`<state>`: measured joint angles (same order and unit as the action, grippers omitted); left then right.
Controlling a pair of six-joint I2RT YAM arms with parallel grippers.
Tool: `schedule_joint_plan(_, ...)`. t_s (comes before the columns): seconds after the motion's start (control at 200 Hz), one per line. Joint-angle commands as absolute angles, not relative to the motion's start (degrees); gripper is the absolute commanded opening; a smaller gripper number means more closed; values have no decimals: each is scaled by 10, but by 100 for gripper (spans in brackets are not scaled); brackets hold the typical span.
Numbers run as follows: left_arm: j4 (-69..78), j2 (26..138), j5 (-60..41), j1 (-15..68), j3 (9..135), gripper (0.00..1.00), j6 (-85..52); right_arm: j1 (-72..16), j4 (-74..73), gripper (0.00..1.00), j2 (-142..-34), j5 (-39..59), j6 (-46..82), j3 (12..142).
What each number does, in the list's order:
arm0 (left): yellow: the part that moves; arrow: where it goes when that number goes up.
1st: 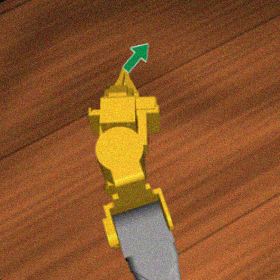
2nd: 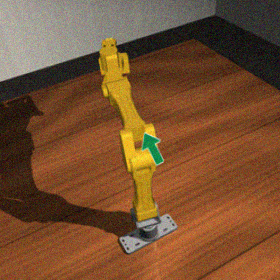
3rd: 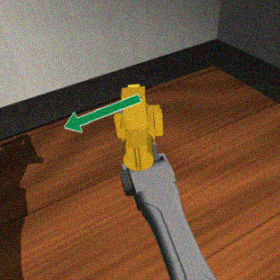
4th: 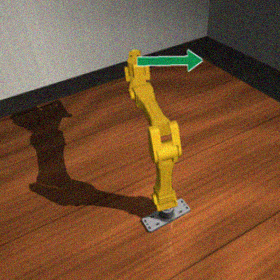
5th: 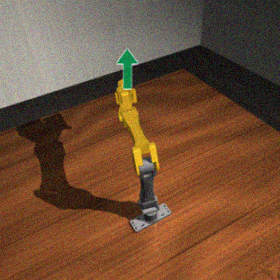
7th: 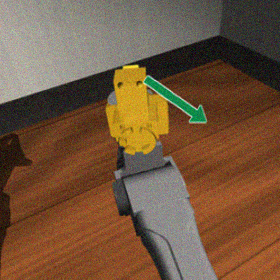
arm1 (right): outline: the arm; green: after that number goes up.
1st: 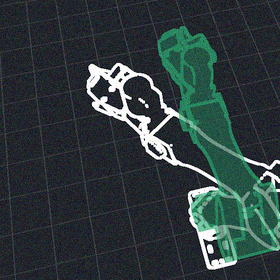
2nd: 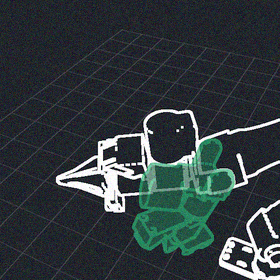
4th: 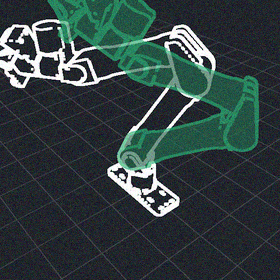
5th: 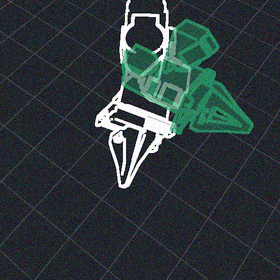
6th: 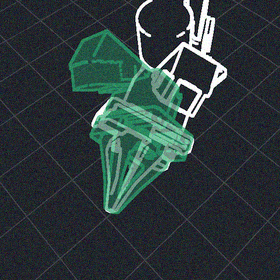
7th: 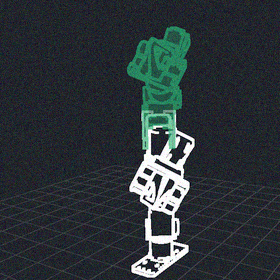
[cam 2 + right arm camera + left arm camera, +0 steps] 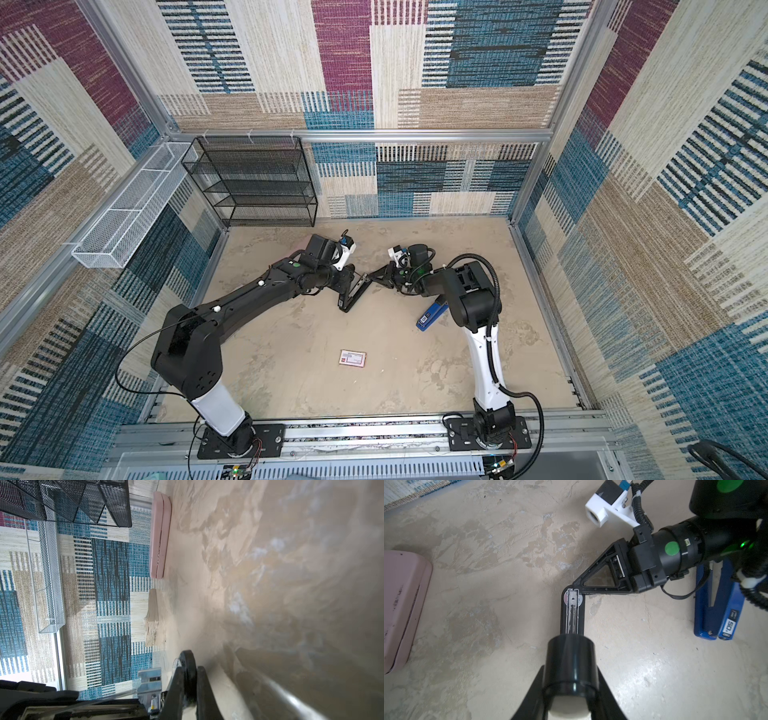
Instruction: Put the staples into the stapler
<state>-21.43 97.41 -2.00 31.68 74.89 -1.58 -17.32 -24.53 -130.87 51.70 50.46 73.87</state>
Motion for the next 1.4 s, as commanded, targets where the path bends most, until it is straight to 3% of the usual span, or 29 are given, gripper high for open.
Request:
schedule_joint_plan(0.0,-173,933,7,318,717,0,-17,-166,-205,0,-1310,417,491,742)
schedule_joint_plan(0.736,-69,723,73,320,425,0,-133,-137,-192,0,-1317,393,491,760)
schedule_joint_plan(1.237,-6,684,111,330,293,0,-190,-119,-196,0,-1325,394,493,767)
schedule_joint_plan(1.397,15,684,115,333,266,5,-192,-118,-201,0,-1325,393,492,766)
